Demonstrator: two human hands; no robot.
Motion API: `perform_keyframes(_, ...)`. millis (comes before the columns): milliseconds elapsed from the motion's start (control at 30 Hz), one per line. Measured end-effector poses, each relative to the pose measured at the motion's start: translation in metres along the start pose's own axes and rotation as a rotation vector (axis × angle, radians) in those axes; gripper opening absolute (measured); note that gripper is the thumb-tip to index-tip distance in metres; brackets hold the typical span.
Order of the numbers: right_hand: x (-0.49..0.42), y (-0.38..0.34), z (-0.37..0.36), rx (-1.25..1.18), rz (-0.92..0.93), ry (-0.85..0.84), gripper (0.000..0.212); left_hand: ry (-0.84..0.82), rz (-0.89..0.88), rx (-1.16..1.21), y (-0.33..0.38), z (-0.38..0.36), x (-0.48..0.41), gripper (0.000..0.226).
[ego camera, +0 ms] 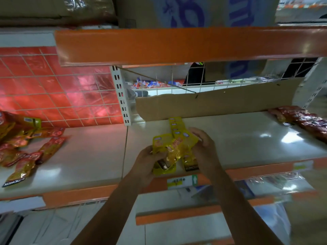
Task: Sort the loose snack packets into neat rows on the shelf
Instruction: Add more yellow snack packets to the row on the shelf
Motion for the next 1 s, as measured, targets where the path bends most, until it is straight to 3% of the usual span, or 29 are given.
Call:
perform_keyframes(133, 0.006, 0.018, 0.002, -0.251, -0.3, -0.023, 0.021, 0.075, -0.103, 0.127, -0.008, -0.012, 0.004, 0.029)
perform_keyframes(200, 0.01, 0.021, -0.003, -0.272, -0.351, -0.087, 0.023, 0.079, -0.159, 0.158, -0.006, -0.019, 0.007, 0.023)
perform_keyframes(333, 0.01, 0.018, -0.002, -0.194, -0.262, -0.126, 0.018, 0.094, -0.201, 0.127, -0.004, -0.024, 0.008, 0.022)
perform_keyframes(400, 0.002, 0.017, 0.004, -0.138, -0.218, -0.107, 0.027, 0.121, -0.19, 0.106, -0.004, -0.019, 0.004, 0.016)
perform_keyframes(567, -0.027, 0.029, 0.044, -0.119, -0.274, 0.126, 0.026, 0.229, -0.138, 0.136, 0.0, 0.01, -0.019, 0.009)
perform_keyframes(667, -0.042, 0.036, 0.06, -0.024, -0.264, 0.204, 0.022, 0.245, -0.147, 0.033, 0.007, 0.018, -0.029, 0.009)
perform_keyframes(1000, -0.063, 0.042, 0.023, 0.101, -0.232, 0.138, 0.031, 0.132, -0.083, -0.174, 0.019, 0.017, -0.061, 0.021)
Point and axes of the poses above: each hand's wrist, its own x-axis away from the middle knuckle, its own z-axis out of the back of the hand, y = z × x, the point moved 9 cm from there along -x, towards the middle knuckle, and after that the axes turned 7 degrees about x, right-handed, at the moved point
